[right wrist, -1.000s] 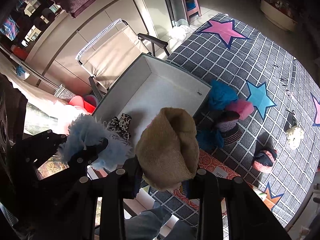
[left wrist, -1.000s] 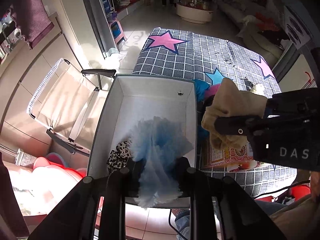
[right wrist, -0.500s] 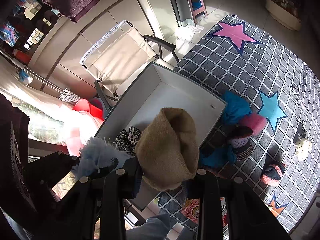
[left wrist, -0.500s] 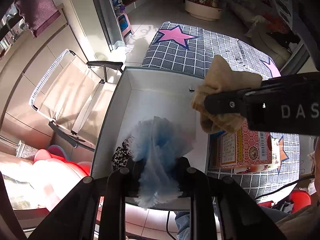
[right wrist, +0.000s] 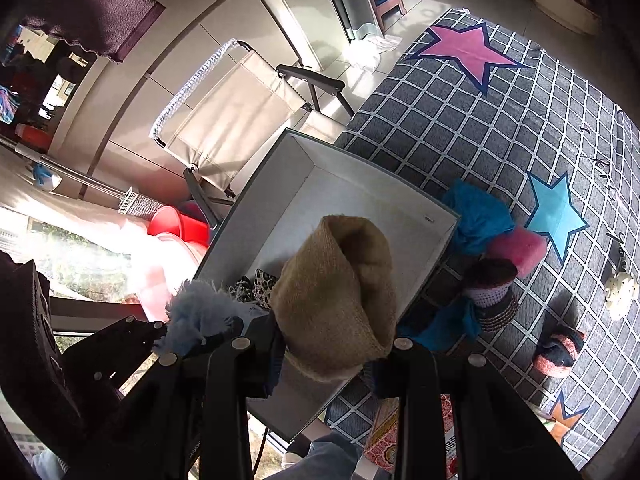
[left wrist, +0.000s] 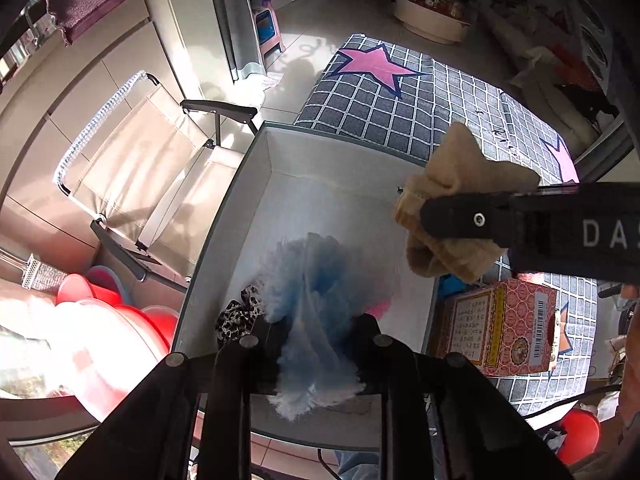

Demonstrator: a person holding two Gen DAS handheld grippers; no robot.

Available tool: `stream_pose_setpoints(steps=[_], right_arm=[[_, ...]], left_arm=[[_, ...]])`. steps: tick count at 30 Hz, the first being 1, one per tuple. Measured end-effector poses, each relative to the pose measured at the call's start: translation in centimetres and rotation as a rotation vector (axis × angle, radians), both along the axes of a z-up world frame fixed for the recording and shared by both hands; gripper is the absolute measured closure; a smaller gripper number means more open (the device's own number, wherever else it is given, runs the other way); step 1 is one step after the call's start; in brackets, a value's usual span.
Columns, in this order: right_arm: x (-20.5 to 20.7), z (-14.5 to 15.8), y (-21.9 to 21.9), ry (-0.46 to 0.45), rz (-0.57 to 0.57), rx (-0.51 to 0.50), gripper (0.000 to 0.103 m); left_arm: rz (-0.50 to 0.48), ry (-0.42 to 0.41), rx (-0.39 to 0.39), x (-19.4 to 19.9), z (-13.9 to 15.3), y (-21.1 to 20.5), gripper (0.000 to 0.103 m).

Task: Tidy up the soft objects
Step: 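Open both tools to drop the fluffy item and sock into the box, then withdraw both tools from the box back toward the bed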

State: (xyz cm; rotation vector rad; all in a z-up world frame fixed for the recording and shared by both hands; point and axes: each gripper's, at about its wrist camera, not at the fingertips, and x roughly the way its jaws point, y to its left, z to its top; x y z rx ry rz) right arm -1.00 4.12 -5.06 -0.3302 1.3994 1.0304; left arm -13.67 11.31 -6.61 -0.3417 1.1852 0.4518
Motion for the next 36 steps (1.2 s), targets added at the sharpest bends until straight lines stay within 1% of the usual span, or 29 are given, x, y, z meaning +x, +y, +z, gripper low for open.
stream_pose_setpoints(steps=[2,3,5,7,8,9,11,12,13,14,15,16,19,24,27,31,32,36], right_arm=[[-0.1,-0.2,0.2,0.004,0.006,-0.005,0.07],[-0.1,-0.3,0.3,0.005,0.009,-0.006,0.07],[-0.1,-0.4,0.4,0.012,0.015,-0.005,0.07],[-0.1,-0.4,0.4,0.014,0.022,-0.002,0.07],[-0.1,-0.4,0.5,0.014,0.023,-0.002,0.068],[0.0,-0.4,0.4,0.017,0.023,-0.001,0.064],[0.0,-0.3,0.3,0.017,0.024,0.006,0.033],[0.0,-0.1,0.3,0.011,0.024,0.012,0.028],[0.0,0.1,0.2,0.003,0.023,0.017,0.024],[0.1,0.3,0.1,-0.005,0.02,0.019,0.02],[0.2,0.4,0.1,-0.013,0.016,0.018,0.013],[0.3,0.5,-0.1,-0.037,0.004,0.005,0.0],[0.9,1.1,-0.9,-0.08,-0.03,0.016,0.0],[1.7,2.5,-2.5,-0.116,-0.076,0.04,0.0],[2.0,3.3,-3.4,-0.132,-0.09,0.053,0.0],[2.0,4.2,-4.8,-0.155,-0.112,0.071,0.0],[2.0,4.4,-5.0,-0.156,-0.118,0.077,0.0],[1.8,5.7,-6.2,-0.186,-0.14,0.108,0.0]], left_arm=[[0.007,0.001,-0.011,0.0,-0.2,0.0,0.079],[0.005,-0.002,-0.017,0.0,-0.3,0.0,0.077],[-0.004,-0.012,-0.024,0.1,-0.3,-0.1,0.065],[-0.005,-0.006,-0.01,0.0,-0.3,-0.4,0.034],[-0.003,-0.009,-0.003,0.0,-0.3,-0.5,0.029],[-0.002,-0.023,0.003,-0.1,-0.1,-0.6,0.023],[-0.011,-0.043,0.002,-0.3,0.0,-0.8,0.021],[-0.009,-0.038,0.003,-0.3,0.0,-0.9,0.018],[-0.008,-0.033,-0.001,-0.1,-0.2,-0.9,0.011],[-0.004,-0.035,-0.006,0.0,-0.3,-0.9,0.007],[0.001,-0.046,-0.014,0.0,-0.3,-0.9,0.002],[0.007,-0.061,-0.026,-0.1,-0.2,-0.8,0.0],[0.011,-0.094,-0.019,0.1,0.2,-0.8,0.0],[-0.002,-0.154,-0.047,0.4,1.3,-0.8,0.0],[0.024,-0.199,-0.002,0.3,2.6,-1.1,0.0],[0.068,-0.194,0.095,0.4,4.3,-1.1,0.0],[0.071,-0.207,0.117,0.2,4.8,-1.2,0.0],[0.084,-0.339,0.213,-1.3,8.2,-2.2,0.0]])
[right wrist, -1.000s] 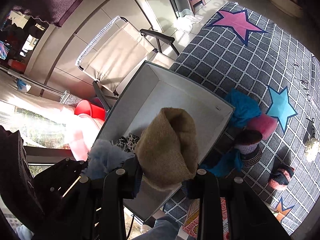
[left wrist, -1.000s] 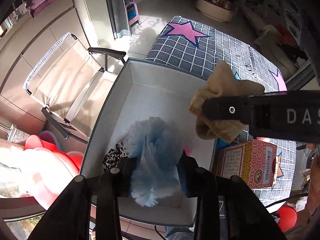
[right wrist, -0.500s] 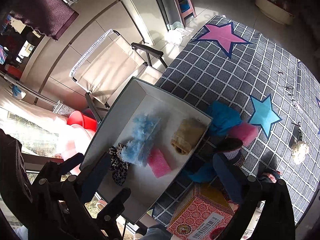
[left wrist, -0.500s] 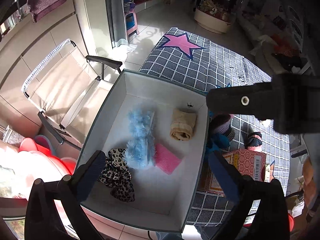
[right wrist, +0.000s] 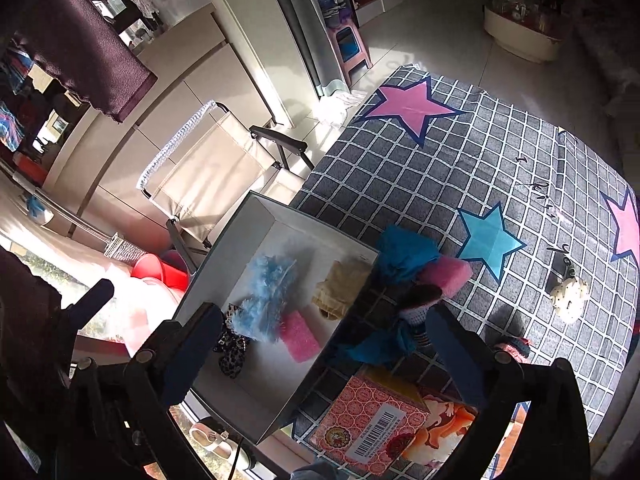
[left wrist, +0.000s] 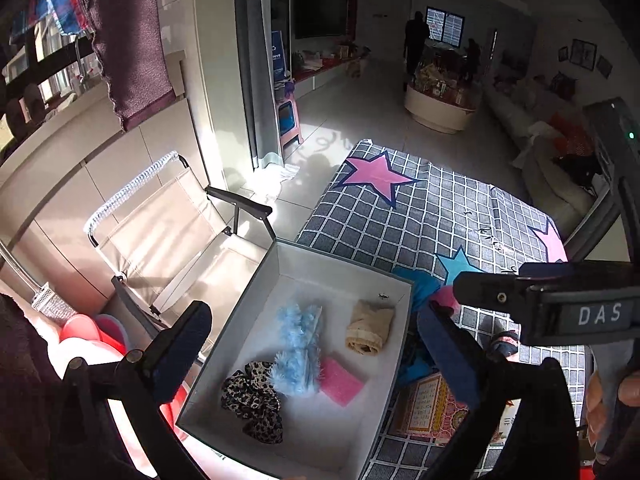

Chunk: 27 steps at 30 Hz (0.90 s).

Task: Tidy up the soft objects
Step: 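Withdraw both tools from the box back toward the bed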

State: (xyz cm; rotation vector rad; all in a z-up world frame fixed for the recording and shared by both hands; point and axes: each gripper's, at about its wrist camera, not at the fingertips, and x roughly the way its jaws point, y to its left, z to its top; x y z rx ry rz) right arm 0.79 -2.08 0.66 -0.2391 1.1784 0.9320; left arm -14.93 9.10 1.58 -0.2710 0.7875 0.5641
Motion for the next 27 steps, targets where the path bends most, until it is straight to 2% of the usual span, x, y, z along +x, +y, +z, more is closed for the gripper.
stream_pose_setpoints(steps=[3,5,7,8,9,12,14,16,19,23,25,27], right_arm=[[-0.6,1.6,-0.7,-0.067,-0.001,0.027,0.0],[-0.9,2.6,-1.2,-0.117,-0.004,0.03,0.0],[-1.2,3.2,-1.8,-0.144,-0.008,0.034,0.0],[-1.2,3.3,-2.2,-0.148,-0.015,0.038,0.0],[-1.0,3.4,-2.9,-0.136,-0.035,0.064,0.0],[-0.2,3.7,-4.7,-0.143,-0.125,0.082,0.0],[0.5,3.9,-6.0,-0.167,-0.191,0.093,0.0],[1.3,3.6,-6.6,-0.167,-0.236,0.047,0.0],[2.0,2.8,-7.2,-0.151,-0.287,0.004,0.0],[1.9,1.9,-7.3,-0.102,-0.343,-0.009,0.0],[1.2,1.8,-6.9,-0.081,-0.35,0.0,0.0],[0.2,1.6,-6.1,-0.048,-0.311,0.023,0.0]], left_arm=[[0.01,-0.089,0.069,-1.0,1.6,-0.9,0.0],[0.001,-0.123,0.044,-1.4,1.5,-1.0,0.0],[-0.012,-0.141,-0.024,-1.4,1.5,-0.8,0.0],[-0.02,-0.153,-0.037,-1.5,1.9,-0.9,0.0],[-0.028,-0.168,-0.015,-1.6,2.7,-1.3,0.0],[0.017,-0.314,0.072,-2.3,5.9,-2.3,0.0],[0.079,-0.413,0.083,-2.5,8.1,-2.1,0.0],[0.162,-0.462,0.041,-2.2,9.8,-1.3,0.0],[0.222,-0.535,-0.04,-1.5,12.6,-0.3,0.0],[0.249,-0.649,-0.096,-0.7,16.1,-0.7,0.0],[0.272,-0.672,-0.138,-0.2,17.1,-0.9,0.0],[0.242,-0.659,-0.202,0.8,17.3,-0.8,0.0]])
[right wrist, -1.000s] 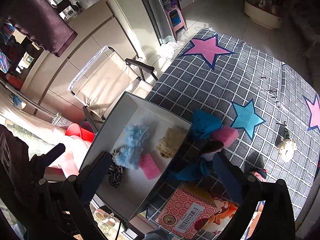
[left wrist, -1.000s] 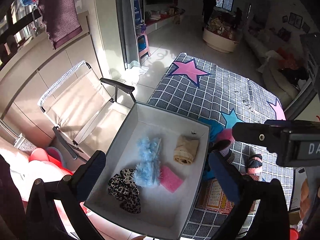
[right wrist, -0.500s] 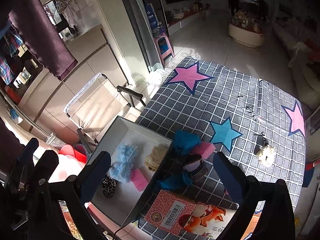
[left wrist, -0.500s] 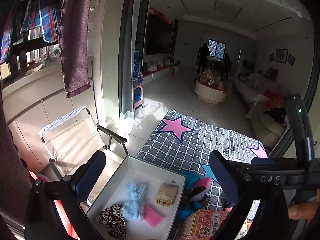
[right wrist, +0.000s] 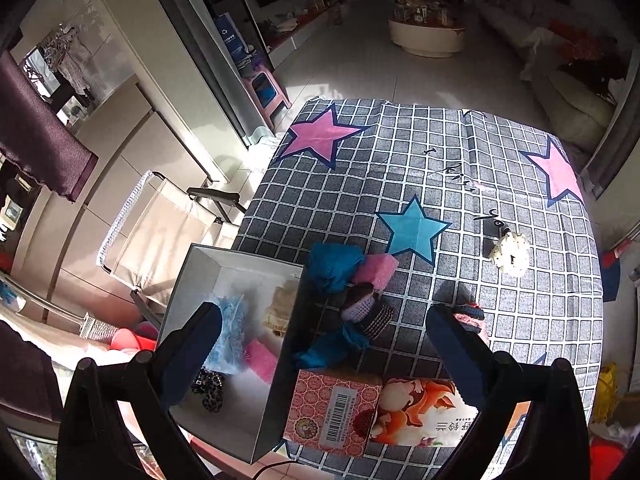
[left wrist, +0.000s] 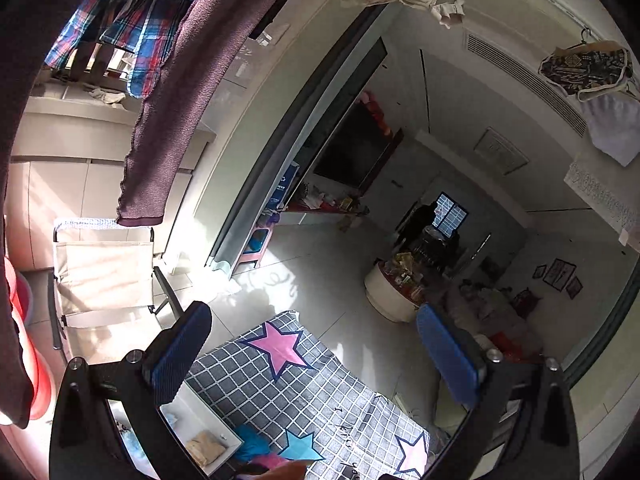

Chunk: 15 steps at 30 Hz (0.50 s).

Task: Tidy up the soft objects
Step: 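Withdraw both tools from the box back toward the bed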

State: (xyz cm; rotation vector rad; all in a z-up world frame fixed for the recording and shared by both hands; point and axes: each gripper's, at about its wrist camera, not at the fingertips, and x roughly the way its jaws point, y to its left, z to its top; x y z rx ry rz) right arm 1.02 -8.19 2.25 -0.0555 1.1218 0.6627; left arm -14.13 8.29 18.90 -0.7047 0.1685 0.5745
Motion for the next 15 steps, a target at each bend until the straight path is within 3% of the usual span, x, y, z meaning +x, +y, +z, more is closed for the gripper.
stream_pose_setpoints(steps=[3,5,11,15], right_arm=[[-0.5,-0.6,-0.3,0.026,0.03,0.023,0.0],[-0.2,-1.1,-1.8,0.034,0.015,0.027,0.0],[2.3,-5.3,-9.9,0.099,-0.102,-0.052,0.0],[4.0,-8.3,-15.7,0.18,-0.223,-0.092,0.0]], left_arm=[[-0.138,0.059,-0.043,1.6,-1.1,0.0,0.0],[-0.198,0.12,-0.02,2.1,-2.8,-0.6,0.0],[-0.244,0.543,0.12,4.5,-11.0,-3.5,0.0],[-0.352,0.724,0.166,6.1,-16.0,-6.2,0.0]])
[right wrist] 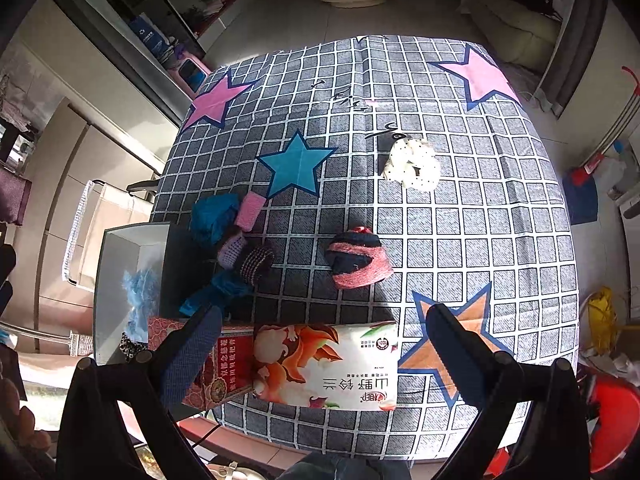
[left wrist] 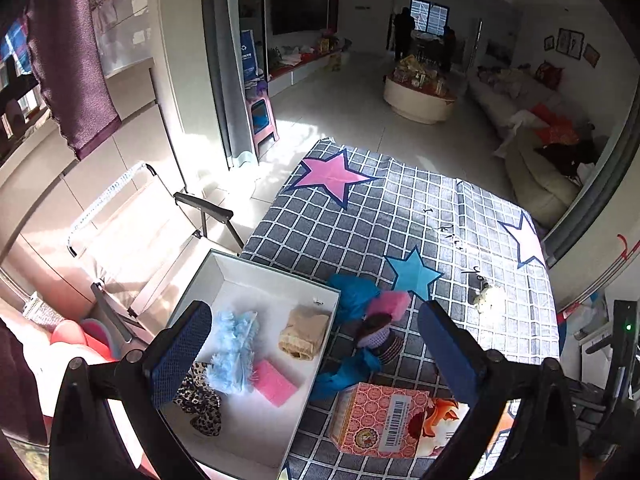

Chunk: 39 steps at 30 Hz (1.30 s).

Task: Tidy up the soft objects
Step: 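Withdraw both tools from the box back toward the bed, then grasp the blue cloth with the left tool while the right grasps the cream polka-dot scrunchie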

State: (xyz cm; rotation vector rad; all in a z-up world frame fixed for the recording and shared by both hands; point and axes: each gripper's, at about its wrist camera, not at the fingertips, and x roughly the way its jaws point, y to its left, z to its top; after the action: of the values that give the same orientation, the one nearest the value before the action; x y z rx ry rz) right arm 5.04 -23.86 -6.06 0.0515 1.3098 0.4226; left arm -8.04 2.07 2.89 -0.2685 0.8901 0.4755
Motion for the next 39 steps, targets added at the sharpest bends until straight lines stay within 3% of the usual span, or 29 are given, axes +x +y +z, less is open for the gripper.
stream_pose_setpoints(steps=[3,7,11,18,27,30,32,35,37,39], right_arm=[[1.1,-1.4,-3.3,0.037,-0.062,-0.024,0.0],[2.7,-3.2,-5.9,0.08,-0.106,-0.037,0.0],[4.6,-5.1,-6.5,0.124,-0.108,-0.039,0.0],[8.8,-7.2,-5.9,0.16,-0.066,-0.041,0.0],[13.2,-10.6,-5.7,0.22,-0.05,-0.054,0.0],[13.6,-11.0,-6.0,0.229,-0.045,-0.054,0.0],[13.8,-11.2,-6.6,0.237,-0.054,-0.053,0.0],[14.2,-11.3,-7.7,0.242,-0.083,-0.043,0.0],[14.6,-11.4,-8.4,0.239,-0.098,-0.044,0.0],[15.2,-11.6,-8.9,0.235,-0.11,-0.053,0.0]], left_arm=[[-0.034,0.061,-0.04,1.2,-2.1,-1.2,0.0],[-0.003,0.104,-0.093,3.3,-3.8,-1.0,0.0],[-0.024,0.184,-0.1,6.7,-5.0,-0.8,0.0],[-0.114,0.382,-0.199,15.3,-9.5,-0.7,0.0],[-0.26,0.6,-0.101,21.8,-17.4,-5.7,0.0],[-0.255,0.667,-0.159,23.2,-20.8,-6.1,0.0],[-0.247,0.705,-0.262,24.1,-23.3,-6.4,0.0],[-0.289,0.683,-0.415,25.6,-25.1,-8.3,0.005],[-0.381,0.601,-0.508,26.8,-24.2,-10.8,0.005],[-0.465,0.509,-0.464,27.6,-21.6,-13.3,0.005]])
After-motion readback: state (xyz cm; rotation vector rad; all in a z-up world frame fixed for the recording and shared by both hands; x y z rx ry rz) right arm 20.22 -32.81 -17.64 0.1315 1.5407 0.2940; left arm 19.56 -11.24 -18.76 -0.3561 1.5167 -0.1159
